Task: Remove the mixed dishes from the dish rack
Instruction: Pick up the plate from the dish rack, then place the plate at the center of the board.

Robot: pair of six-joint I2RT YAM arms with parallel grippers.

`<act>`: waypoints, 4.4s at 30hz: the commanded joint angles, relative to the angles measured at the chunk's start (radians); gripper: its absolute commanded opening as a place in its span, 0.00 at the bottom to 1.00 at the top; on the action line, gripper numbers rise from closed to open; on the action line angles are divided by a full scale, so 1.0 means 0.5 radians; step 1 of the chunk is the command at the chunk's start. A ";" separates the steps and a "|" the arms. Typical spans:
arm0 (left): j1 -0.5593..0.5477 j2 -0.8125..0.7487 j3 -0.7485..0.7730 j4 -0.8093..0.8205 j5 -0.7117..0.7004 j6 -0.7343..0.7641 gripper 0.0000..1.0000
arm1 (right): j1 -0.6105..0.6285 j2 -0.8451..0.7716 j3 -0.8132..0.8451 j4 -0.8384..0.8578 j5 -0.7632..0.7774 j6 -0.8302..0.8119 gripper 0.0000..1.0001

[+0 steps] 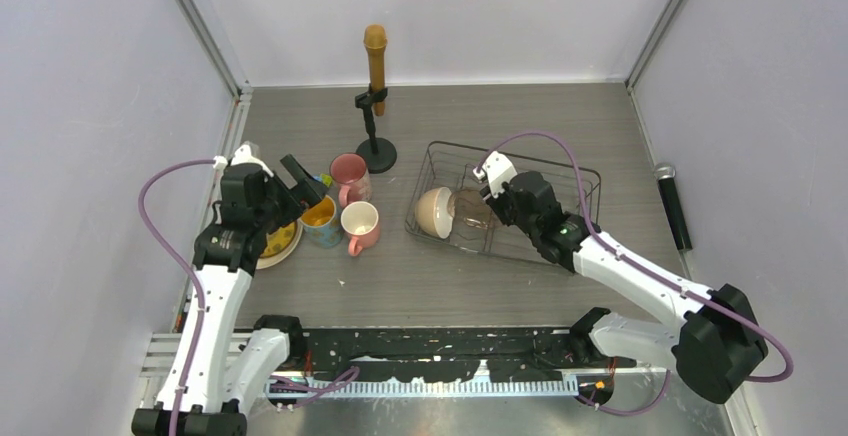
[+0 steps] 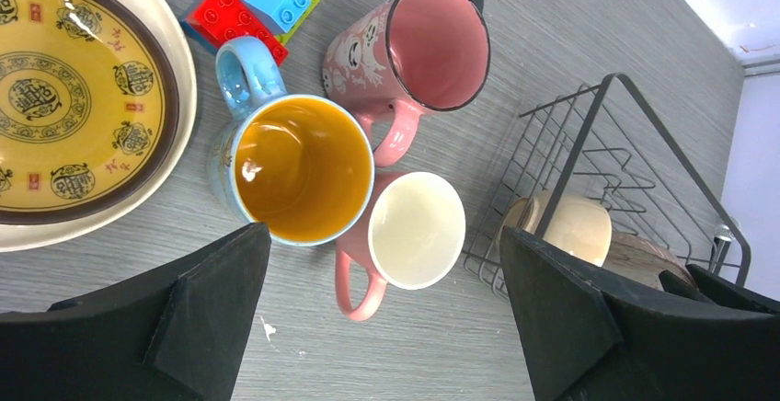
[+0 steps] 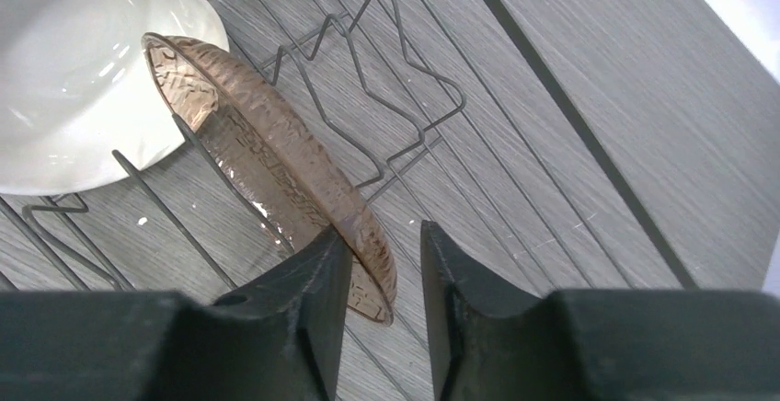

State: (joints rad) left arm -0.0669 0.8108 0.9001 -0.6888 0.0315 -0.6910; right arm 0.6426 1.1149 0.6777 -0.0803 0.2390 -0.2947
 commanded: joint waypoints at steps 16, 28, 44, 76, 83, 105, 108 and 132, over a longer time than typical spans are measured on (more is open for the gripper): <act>-0.003 -0.167 0.005 0.219 0.252 0.023 1.00 | 0.058 -0.157 0.096 -0.015 0.080 -0.099 0.13; -0.003 -0.133 -0.111 0.490 0.592 0.007 1.00 | 0.101 -0.407 0.079 -0.029 0.279 -0.175 0.05; -0.410 0.152 -0.184 0.926 0.897 -0.072 1.00 | 0.102 -0.734 0.126 -0.081 -0.044 0.563 0.00; -0.928 0.441 -0.233 1.365 0.619 -0.188 0.20 | 0.102 -0.220 0.319 0.052 -0.748 1.796 0.00; -0.928 0.374 -0.273 1.368 0.498 -0.197 0.00 | 0.102 -0.231 0.315 0.000 -0.694 1.738 0.21; -0.833 0.018 -0.115 0.657 -0.531 -0.204 0.00 | 0.103 -0.687 -0.067 0.260 0.051 1.528 0.99; -0.696 -0.094 -0.157 0.591 -0.609 -0.223 0.00 | 0.102 -0.703 -0.081 0.257 0.089 1.498 0.99; 0.377 -0.464 -0.331 0.025 -0.760 -0.756 0.00 | 0.102 -0.976 -0.127 -0.069 0.415 1.274 0.99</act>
State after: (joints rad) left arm 0.0990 0.6594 0.7452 -0.6224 -0.2356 -0.9825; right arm 0.6903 0.6147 0.6018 -0.1070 0.4145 0.3672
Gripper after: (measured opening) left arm 0.045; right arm 0.993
